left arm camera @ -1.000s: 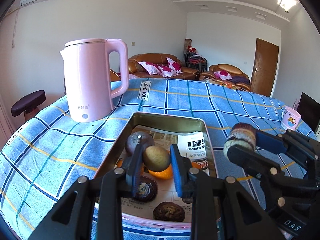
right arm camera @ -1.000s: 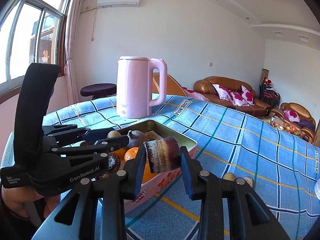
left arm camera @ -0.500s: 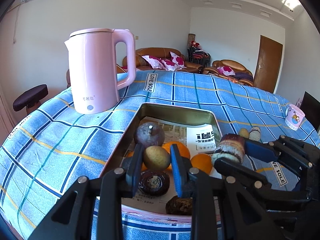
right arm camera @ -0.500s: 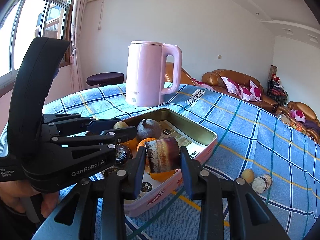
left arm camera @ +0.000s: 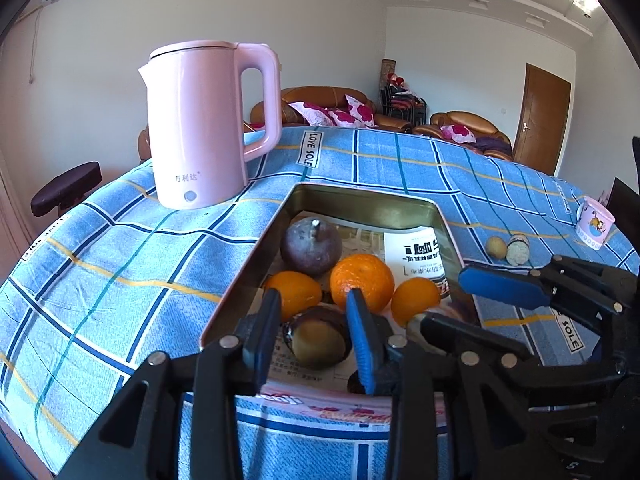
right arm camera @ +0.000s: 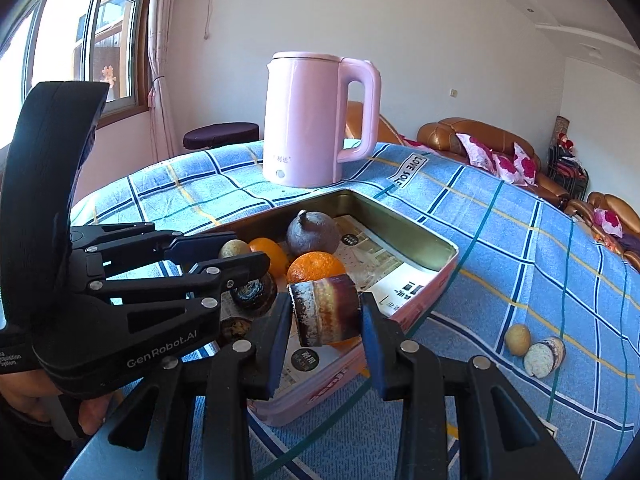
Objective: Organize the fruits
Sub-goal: 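Lower and release the small fruit into the tin with left tool while right tool releases the cake slice there, then grasp another small yellow-brown fruit with left tool while right tool grasps another cake slice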
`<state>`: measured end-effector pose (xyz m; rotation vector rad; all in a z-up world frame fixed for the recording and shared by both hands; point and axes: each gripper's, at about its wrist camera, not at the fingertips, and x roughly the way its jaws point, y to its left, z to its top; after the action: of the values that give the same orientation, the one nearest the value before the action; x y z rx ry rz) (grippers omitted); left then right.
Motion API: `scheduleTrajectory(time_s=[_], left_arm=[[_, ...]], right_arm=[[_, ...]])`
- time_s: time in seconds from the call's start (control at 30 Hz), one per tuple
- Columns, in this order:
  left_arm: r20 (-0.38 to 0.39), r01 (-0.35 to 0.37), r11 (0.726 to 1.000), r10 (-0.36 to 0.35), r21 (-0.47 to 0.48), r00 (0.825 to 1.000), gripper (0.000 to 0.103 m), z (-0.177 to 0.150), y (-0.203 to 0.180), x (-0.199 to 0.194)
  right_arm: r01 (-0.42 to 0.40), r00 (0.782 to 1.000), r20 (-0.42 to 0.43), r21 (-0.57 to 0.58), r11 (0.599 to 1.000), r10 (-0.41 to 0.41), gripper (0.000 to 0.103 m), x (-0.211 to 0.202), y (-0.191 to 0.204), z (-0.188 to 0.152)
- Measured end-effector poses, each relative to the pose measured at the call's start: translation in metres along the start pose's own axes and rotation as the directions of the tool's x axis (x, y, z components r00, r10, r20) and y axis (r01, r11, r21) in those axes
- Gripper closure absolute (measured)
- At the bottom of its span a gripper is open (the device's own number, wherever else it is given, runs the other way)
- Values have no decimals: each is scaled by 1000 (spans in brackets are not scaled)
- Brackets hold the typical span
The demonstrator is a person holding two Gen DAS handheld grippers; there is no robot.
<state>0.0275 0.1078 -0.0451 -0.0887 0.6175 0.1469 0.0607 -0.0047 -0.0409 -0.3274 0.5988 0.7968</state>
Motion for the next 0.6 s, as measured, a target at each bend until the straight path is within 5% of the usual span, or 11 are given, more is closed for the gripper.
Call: scheduleTrajectory(time_s=[0.17, 0.33, 0.6], left_arm=[[41, 13, 1000, -12, -25, 999, 27, 5, -2, -14], [73, 56, 998, -57, 11, 996, 20, 15, -27, -22], [74, 130, 988, -136, 81, 988, 11, 34, -81, -12]], right_arm=[[53, 997, 48, 10, 999, -53, 43, -16, -8, -3], [194, 980, 48, 7, 981, -194, 42, -37, -40, -9], [349, 937, -77, 181, 919, -341, 42, -43, -137, -23]])
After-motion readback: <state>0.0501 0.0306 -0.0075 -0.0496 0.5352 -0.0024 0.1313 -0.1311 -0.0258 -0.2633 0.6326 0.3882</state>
